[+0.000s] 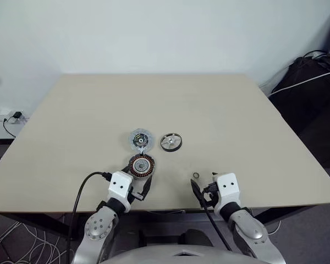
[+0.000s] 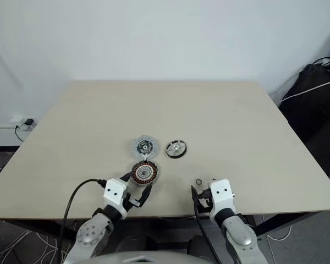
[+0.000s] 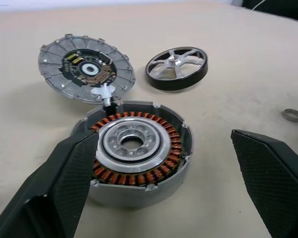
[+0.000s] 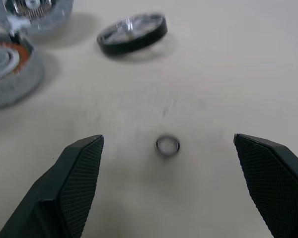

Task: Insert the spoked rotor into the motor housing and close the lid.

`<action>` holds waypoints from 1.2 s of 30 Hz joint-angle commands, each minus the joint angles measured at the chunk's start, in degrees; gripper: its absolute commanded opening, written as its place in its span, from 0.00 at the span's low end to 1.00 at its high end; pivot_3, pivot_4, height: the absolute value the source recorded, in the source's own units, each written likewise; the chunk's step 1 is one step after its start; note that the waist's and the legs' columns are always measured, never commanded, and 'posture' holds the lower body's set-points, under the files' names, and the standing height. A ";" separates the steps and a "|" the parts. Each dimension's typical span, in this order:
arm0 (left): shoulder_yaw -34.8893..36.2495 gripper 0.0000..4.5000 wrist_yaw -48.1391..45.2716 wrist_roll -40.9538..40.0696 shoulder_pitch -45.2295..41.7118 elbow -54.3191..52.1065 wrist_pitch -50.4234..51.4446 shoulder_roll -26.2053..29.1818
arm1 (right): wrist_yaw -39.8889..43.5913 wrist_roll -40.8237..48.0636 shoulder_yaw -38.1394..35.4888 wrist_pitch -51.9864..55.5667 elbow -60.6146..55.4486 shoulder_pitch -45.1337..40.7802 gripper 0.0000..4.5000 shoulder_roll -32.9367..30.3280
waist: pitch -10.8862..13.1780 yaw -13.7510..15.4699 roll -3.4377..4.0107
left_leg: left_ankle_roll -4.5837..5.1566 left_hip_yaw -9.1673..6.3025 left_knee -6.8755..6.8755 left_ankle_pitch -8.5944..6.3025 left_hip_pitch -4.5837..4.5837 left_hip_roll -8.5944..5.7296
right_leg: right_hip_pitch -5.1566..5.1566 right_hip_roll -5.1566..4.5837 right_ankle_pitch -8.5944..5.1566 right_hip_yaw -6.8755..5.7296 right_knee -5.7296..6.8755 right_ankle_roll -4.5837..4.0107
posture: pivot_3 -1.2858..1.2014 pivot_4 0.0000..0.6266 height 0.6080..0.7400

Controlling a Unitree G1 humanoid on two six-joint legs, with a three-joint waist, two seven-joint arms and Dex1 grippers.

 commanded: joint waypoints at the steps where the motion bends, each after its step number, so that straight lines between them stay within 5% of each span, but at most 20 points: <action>1: 0.43 1.00 -1.89 -1.67 -0.23 -0.18 -2.06 0.99 | -0.13 -0.03 -0.28 -0.31 0.10 0.15 1.00 0.51 | 0.00 -0.01 0.01 | 0.00 0.00 0.00 0.00 0.00 0.00 | 0.00 0.00 0.00 0.00 0.00 0.00 | 0.52 0.00 1.00; 7: 1.45 1.00 -4.47 -3.93 -0.71 1.36 -3.54 2.11 | -0.13 0.04 -0.78 -1.55 1.02 0.66 1.00 1.02 | 0.01 -0.04 0.07 | 0.00 0.00 -0.01 0.00 0.01 0.01 | 0.00 -0.02 0.00 0.01 0.01 0.00 | 0.52 0.00 1.00; 13: 2.07 1.00 -4.84 -4.14 -1.68 5.35 -6.99 1.88 | 1.50 -0.45 -2.76 -8.34 27.90 -17.82 1.00 2.59 | 0.19 -0.84 -0.21 | -0.02 0.07 0.07 0.01 0.20 0.03 | 0.04 0.01 0.49 -0.29 -0.07 -0.12 | 0.52 0.00 1.00; 29: 1.84 1.00 -4.05 -3.77 -1.39 5.90 -9.12 1.07 | 2.20 -0.79 -2.69 -11.21 33.68 -21.29 1.00 4.02 | 0.11 -1.16 -0.10 | -0.08 0.15 -0.02 0.05 0.51 0.18 | 0.02 -0.10 0.66 -0.25 0.01 -0.29 | 0.52 0.00 1.00; 36: 1.67 1.00 -3.91 -3.87 -1.30 5.56 -8.92 1.24 | 2.41 -1.09 -2.18 -10.92 31.02 -19.08 0.57 4.35 | 0.00 -0.97 -0.07 | -0.11 0.18 -0.12 0.05 0.61 0.18 | 0.00 -0.15 0.66 -0.26 -0.01 -0.29 | 0.52 0.00 1.00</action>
